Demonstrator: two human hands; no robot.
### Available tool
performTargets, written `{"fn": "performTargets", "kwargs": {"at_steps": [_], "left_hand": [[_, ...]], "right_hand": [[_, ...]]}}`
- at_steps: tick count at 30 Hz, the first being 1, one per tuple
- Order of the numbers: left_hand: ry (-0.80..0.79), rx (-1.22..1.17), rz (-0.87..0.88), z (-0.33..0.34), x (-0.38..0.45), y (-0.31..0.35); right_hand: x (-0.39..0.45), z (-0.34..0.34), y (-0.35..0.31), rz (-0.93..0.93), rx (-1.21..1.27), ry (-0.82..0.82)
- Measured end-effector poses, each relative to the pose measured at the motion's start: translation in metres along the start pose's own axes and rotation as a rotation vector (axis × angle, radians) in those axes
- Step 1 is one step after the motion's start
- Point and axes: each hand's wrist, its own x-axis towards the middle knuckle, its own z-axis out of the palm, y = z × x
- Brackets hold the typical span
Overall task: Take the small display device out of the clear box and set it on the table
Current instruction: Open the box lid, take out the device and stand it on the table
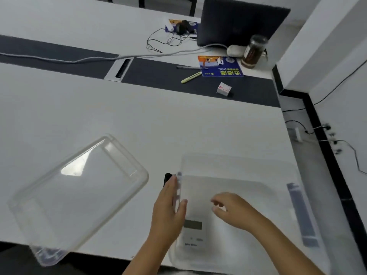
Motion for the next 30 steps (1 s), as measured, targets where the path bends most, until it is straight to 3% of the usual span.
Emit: {"fn": "performTargets", "kwargs": {"at_steps": [5, 14, 19, 23, 30], "left_hand": [[0.004, 0.013, -0.048, 0.003, -0.002, -0.005], [0.020, -0.008, -0.077, 0.004, -0.004, 0.000], [0.034, -0.002, -0.050, 0.005, -0.004, -0.001], [0.039, 0.030, -0.041, 0.005, -0.003, -0.004], [0.125, 0.411, 0.196, 0.006, -0.006, 0.000]], "right_hand": [[0.016, 0.027, -0.004, -0.056, 0.018, -0.331], [0.021, 0.026, 0.005, -0.041, -0.075, -0.325], [0.012, 0.015, 0.001, -0.001, 0.175, -0.400], [0.004, 0.001, 0.004, -0.031, 0.192, -0.141], [-0.018, -0.022, 0.019, -0.030, 0.814, 0.292]]}}
